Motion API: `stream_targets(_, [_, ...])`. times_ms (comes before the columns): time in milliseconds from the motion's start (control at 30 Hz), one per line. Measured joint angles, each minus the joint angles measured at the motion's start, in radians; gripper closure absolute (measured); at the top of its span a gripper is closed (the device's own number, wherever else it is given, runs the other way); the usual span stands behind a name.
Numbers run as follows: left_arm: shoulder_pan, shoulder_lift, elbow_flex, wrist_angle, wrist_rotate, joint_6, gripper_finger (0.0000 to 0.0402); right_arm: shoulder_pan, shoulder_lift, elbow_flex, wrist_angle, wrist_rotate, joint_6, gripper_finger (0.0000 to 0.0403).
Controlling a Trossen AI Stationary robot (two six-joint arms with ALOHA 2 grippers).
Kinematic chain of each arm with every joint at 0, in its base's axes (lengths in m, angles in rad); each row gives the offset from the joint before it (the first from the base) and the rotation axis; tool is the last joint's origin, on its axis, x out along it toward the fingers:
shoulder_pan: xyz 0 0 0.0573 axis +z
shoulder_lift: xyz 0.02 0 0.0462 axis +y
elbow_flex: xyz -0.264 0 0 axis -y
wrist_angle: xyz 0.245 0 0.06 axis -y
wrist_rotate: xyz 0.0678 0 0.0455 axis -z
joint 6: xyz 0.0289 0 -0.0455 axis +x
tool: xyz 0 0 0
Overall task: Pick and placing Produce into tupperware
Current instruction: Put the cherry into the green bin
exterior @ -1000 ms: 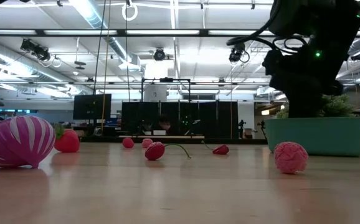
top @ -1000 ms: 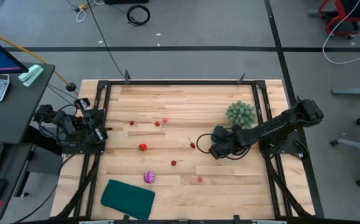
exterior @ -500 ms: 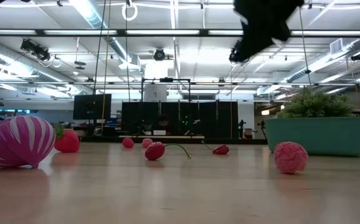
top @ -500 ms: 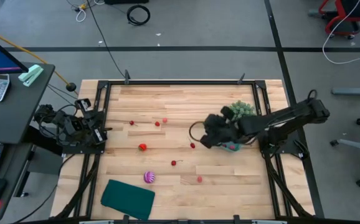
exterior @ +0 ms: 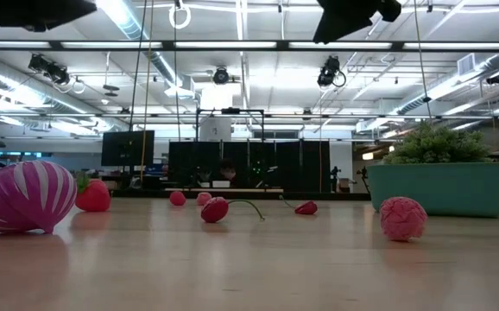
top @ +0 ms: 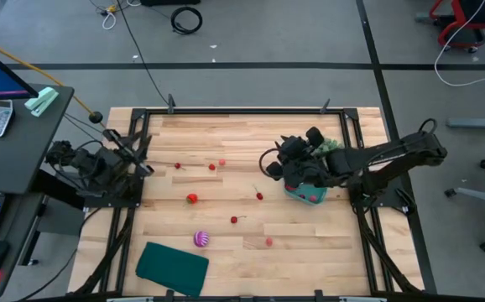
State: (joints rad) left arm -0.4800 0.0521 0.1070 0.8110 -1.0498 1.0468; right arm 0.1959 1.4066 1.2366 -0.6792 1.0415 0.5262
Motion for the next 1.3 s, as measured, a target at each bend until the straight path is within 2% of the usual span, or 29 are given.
stream_targets(67, [0.0, 0.0, 0.043, -0.116, -0.077, -0.039, 0.0264, 0.0, 0.014, 0.0, 0.0, -0.001, -0.011, 0.0286])
stream_targets(200, [-0.001, 0.028, 0.166, -0.45, -0.279, -0.186, 0.0251, -0.003, 0.021, 0.0, 0.0, -0.003, -0.054, 0.0286])
stream_targets(300, [-0.008, 0.079, 0.262, -0.615, -0.33, -0.323, 0.0249, -0.008, 0.021, 0.0, 0.0, -0.002, -0.052, 0.0286])
stream_targets(433, [-0.038, 0.161, 0.349, -0.726, -0.33, -0.441, 0.0256, -0.011, 0.02, 0.0, 0.0, -0.002, -0.052, 0.0286])
stream_targets(567, [-0.072, 0.23, 0.368, -0.753, -0.303, -0.527, 0.0263, -0.011, 0.02, 0.0, 0.0, -0.002, -0.051, 0.0286])
stream_targets(667, [-0.095, 0.269, 0.369, -0.814, -0.205, -0.653, 0.0263, -0.011, 0.02, 0.0, 0.0, -0.002, -0.051, 0.0286])
stream_targets(833, [-0.1, 0.335, 0.369, -1.089, 0.03, -1.042, 0.0262, -0.011, 0.02, 0.0, 0.0, -0.002, -0.05, 0.0286])
stream_targets(933, [-0.099, 0.389, 0.368, -1.221, 0.055, -1.201, 0.0262, -0.011, 0.02, 0.0, -0.001, -0.002, -0.05, 0.0286])
stream_targets(1033, [-0.099, 0.439, 0.368, -1.21, 0.001, -1.192, 0.0262, -0.011, 0.02, 0.0, -0.001, -0.002, -0.049, 0.0286])
stream_targets(1133, [-0.099, 0.464, 0.368, -1.144, -0.061, -1.097, 0.0262, -0.011, 0.019, 0.0, -0.001, -0.003, -0.049, 0.0286])
stream_targets(1233, [-0.099, 0.472, 0.368, -1.102, -0.071, -1.05, 0.0267, -0.011, 0.019, 0.0, -0.001, -0.003, -0.049, 0.0286])
stream_targets(1300, [-0.091, 0.474, 0.368, -1.117, -0.049, -1.104, 0.027, -0.011, 0.019, 0.0, -0.001, -0.003, -0.049, 0.0286])
